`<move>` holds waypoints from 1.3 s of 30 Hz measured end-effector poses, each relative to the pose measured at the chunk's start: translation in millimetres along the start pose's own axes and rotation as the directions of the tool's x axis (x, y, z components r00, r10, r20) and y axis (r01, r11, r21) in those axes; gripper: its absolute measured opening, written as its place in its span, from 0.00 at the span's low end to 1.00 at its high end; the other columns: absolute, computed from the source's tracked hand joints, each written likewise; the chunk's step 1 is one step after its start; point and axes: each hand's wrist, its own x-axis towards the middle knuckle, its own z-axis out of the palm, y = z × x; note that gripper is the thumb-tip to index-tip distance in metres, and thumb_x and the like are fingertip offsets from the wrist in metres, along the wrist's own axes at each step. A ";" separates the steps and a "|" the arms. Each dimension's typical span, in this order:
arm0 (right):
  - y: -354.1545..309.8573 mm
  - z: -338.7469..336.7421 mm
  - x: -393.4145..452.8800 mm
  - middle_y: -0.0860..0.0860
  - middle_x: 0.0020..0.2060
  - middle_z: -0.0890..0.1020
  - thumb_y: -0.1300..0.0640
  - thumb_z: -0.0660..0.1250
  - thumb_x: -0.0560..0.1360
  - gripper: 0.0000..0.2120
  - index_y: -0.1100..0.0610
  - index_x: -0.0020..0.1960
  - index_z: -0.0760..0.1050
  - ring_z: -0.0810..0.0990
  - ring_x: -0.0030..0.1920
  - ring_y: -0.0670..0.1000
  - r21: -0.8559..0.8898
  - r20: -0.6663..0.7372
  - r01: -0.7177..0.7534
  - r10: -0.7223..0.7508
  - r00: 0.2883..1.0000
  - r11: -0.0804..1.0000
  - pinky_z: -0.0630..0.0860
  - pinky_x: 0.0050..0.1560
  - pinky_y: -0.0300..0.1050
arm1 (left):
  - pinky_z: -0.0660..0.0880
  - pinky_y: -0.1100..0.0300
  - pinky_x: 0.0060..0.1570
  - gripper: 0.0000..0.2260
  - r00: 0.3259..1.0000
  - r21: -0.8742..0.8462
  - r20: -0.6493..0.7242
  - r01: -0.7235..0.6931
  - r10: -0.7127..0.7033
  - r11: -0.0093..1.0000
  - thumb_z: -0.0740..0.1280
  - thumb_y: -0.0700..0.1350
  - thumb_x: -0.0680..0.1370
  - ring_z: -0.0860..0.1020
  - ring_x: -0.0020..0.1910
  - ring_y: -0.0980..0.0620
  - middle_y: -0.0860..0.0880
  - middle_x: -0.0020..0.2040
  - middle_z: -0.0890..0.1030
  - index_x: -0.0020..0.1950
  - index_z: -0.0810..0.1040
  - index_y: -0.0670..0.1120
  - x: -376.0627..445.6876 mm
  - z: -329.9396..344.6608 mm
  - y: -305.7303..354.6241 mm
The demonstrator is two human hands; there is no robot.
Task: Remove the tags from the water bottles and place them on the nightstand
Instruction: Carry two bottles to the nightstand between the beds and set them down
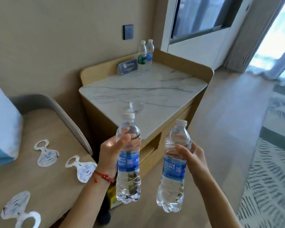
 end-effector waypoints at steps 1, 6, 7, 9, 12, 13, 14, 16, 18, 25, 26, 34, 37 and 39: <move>0.9 -20.5 -2.2 0.50 0.37 0.85 0.43 0.71 0.56 0.26 0.57 0.49 0.78 0.84 0.38 0.49 0.004 -0.026 0.001 -0.001 1.000 1.000 0.78 0.36 0.37 | 0.79 0.57 0.35 0.29 1.000 0.015 0.014 0.010 -0.011 1.000 0.79 0.61 0.48 0.83 0.38 0.46 0.44 0.40 0.85 0.42 0.84 0.47 2.3 17.4 -8.4; 6.1 -118.3 -14.5 0.49 0.35 0.86 0.45 0.73 0.57 0.22 0.56 0.47 0.79 0.84 0.36 0.48 0.018 -0.194 -0.004 0.008 0.981 1.000 0.78 0.34 0.36 | 0.79 0.57 0.33 0.27 0.991 0.040 0.108 0.073 -0.077 0.997 0.80 0.60 0.48 0.83 0.36 0.47 0.46 0.37 0.85 0.40 0.84 0.45 13.3 104.4 -49.1; 7.0 -136.5 -16.9 0.49 0.35 0.86 0.49 0.75 0.58 0.21 0.56 0.47 0.78 0.84 0.36 0.48 0.012 -0.226 -0.012 0.015 0.974 1.000 0.78 0.34 0.36 | 0.78 0.57 0.33 0.28 0.987 0.038 0.133 0.088 -0.092 0.995 0.80 0.59 0.49 0.83 0.36 0.47 0.46 0.37 0.85 0.42 0.83 0.45 14.7 121.1 -56.6; 8.4 -169.8 -22.1 0.49 0.34 0.85 0.54 0.76 0.59 0.17 0.56 0.46 0.79 0.84 0.36 0.49 0.008 -0.294 -0.028 0.029 0.955 1.000 0.78 0.34 0.36 | 0.78 0.58 0.34 0.29 0.975 0.060 0.189 0.109 -0.118 0.992 0.80 0.59 0.51 0.83 0.38 0.46 0.46 0.39 0.85 0.45 0.83 0.45 17.9 152.9 -70.6; 8.9 -211.0 -30.1 0.51 0.35 0.85 0.52 0.71 0.62 0.14 0.55 0.46 0.78 0.84 0.36 0.49 0.037 -0.402 -0.041 0.053 0.914 0.998 0.79 0.34 0.37 | 0.78 0.60 0.33 0.27 0.951 0.125 0.273 0.116 -0.146 0.985 0.79 0.61 0.50 0.83 0.37 0.49 0.48 0.37 0.85 0.41 0.84 0.47 22.9 196.9 -89.1; 8.3 -222.2 -31.9 0.53 0.37 0.85 0.51 0.70 0.62 0.15 0.55 0.47 0.78 0.84 0.36 0.49 0.044 -0.429 -0.044 0.059 0.901 0.998 0.79 0.35 0.37 | 0.79 0.59 0.34 0.26 0.946 0.142 0.283 0.124 -0.160 0.982 0.79 0.62 0.49 0.83 0.36 0.49 0.49 0.36 0.85 0.39 0.84 0.48 25.8 209.7 -94.5; 8.3 -232.3 -32.5 0.54 0.38 0.84 0.51 0.70 0.62 0.16 0.56 0.48 0.78 0.84 0.36 0.49 0.049 -0.455 -0.047 0.064 0.888 0.998 0.79 0.35 0.37 | 0.79 0.57 0.36 0.26 0.940 0.160 0.293 0.131 -0.174 0.978 0.79 0.63 0.48 0.83 0.35 0.49 0.49 0.35 0.85 0.37 0.84 0.48 30.0 221.1 -100.1; 8.5 -250.1 -31.5 0.56 0.39 0.84 0.50 0.71 0.61 0.19 0.57 0.49 0.78 0.84 0.37 0.50 0.055 -0.503 -0.050 0.071 0.861 0.997 0.80 0.37 0.39 | 0.79 0.56 0.39 0.25 0.920 0.179 0.337 0.147 -0.201 0.973 0.79 0.63 0.47 0.83 0.36 0.48 0.50 0.35 0.84 0.37 0.84 0.49 39.1 242.0 -111.0; 10.3 -264.5 -25.9 0.58 0.41 0.83 0.49 0.72 0.60 0.19 0.56 0.48 0.77 0.84 0.40 0.54 0.052 -0.537 -0.053 0.073 0.840 0.997 0.80 0.42 0.44 | 0.79 0.58 0.36 0.26 0.899 0.174 0.376 0.170 -0.225 0.970 0.79 0.63 0.46 0.83 0.36 0.49 0.50 0.36 0.85 0.38 0.84 0.50 49.9 259.9 -120.4; 19.7 -301.7 37.7 0.50 0.36 0.84 0.42 0.72 0.54 0.26 0.55 0.46 0.77 0.84 0.35 0.45 0.031 -0.594 -0.057 0.065 0.802 0.998 0.77 0.34 0.33 | 0.80 0.55 0.39 0.23 0.865 0.180 0.438 0.184 -0.246 0.966 0.79 0.60 0.48 0.83 0.36 0.49 0.49 0.36 0.85 0.38 0.84 0.51 126.8 315.9 -149.2; 20.4 -306.5 52.6 0.51 0.37 0.84 0.41 0.71 0.53 0.26 0.55 0.46 0.77 0.84 0.35 0.46 0.032 -0.601 -0.056 0.064 0.797 0.998 0.77 0.34 0.33 | 0.80 0.56 0.38 0.24 0.857 0.184 0.450 0.185 -0.250 0.965 0.78 0.61 0.48 0.83 0.36 0.49 0.50 0.36 0.85 0.38 0.84 0.51 142.6 324.0 -151.9; 14.9 -351.2 191.1 0.54 0.41 0.84 0.40 0.71 0.54 0.28 0.54 0.49 0.76 0.84 0.38 0.49 0.048 -0.657 -0.055 0.073 0.750 0.997 0.79 0.36 0.36 | 0.79 0.53 0.42 0.25 0.824 0.242 0.474 0.218 -0.311 0.946 0.78 0.61 0.49 0.82 0.38 0.47 0.47 0.39 0.85 0.40 0.84 0.49 287.9 398.1 -162.1; 16.1 -370.2 233.6 0.55 0.41 0.84 0.40 0.71 0.55 0.27 0.54 0.49 0.77 0.85 0.39 0.51 0.053 -0.674 -0.063 0.082 0.734 0.997 0.80 0.38 0.38 | 0.77 0.55 0.39 0.22 0.807 0.240 0.488 0.242 -0.332 0.940 0.77 0.57 0.52 0.82 0.36 0.48 0.47 0.37 0.85 0.41 0.84 0.47 331.7 424.6 -168.5; 18.5 -382.9 256.1 0.52 0.39 0.85 0.41 0.72 0.55 0.25 0.52 0.47 0.77 0.85 0.39 0.50 0.055 -0.680 -0.069 0.088 0.728 0.996 0.79 0.37 0.37 | 0.78 0.57 0.36 0.32 0.800 0.240 0.491 0.256 -0.345 0.936 0.79 0.59 0.49 0.83 0.36 0.48 0.48 0.38 0.85 0.47 0.82 0.45 353.9 441.5 -175.9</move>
